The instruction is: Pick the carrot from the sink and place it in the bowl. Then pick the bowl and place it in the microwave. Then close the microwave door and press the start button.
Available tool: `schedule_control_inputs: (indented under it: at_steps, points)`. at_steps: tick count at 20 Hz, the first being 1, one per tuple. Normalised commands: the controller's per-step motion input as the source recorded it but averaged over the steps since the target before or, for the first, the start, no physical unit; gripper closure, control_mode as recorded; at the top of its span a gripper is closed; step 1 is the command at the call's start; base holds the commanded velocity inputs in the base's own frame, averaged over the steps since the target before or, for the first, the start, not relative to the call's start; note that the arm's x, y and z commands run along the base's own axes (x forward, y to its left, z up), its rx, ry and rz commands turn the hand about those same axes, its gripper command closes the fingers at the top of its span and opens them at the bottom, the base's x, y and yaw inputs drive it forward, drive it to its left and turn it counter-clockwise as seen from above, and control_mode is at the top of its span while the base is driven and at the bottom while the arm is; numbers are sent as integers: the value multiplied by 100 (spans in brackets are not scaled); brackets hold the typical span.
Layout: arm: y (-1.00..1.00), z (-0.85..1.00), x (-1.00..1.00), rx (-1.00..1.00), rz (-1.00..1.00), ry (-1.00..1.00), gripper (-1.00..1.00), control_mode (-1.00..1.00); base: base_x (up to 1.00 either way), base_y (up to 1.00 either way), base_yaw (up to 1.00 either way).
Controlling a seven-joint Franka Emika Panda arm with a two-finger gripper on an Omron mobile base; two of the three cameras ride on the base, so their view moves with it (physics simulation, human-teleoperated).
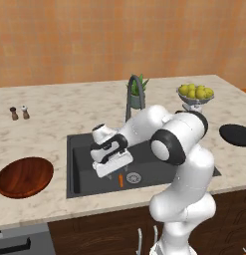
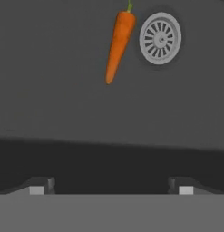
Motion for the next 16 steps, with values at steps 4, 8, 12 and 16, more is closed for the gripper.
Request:
schedule_control_inputs:
  at_steps: [4, 8, 12, 16]
  points:
    - [0, -58, 14, -7, -7, 0, -100, -100, 0, 0, 0]
    - [-7, -40, 3, -5, -10, 0, -100, -100, 0, 0, 0]
    - [-27, -9, 3, -2, -13, -7, -100, -100, 0, 0, 0]
    - [-38, -7, 19, 0, -15, -5, -100, -100, 0, 0, 0]
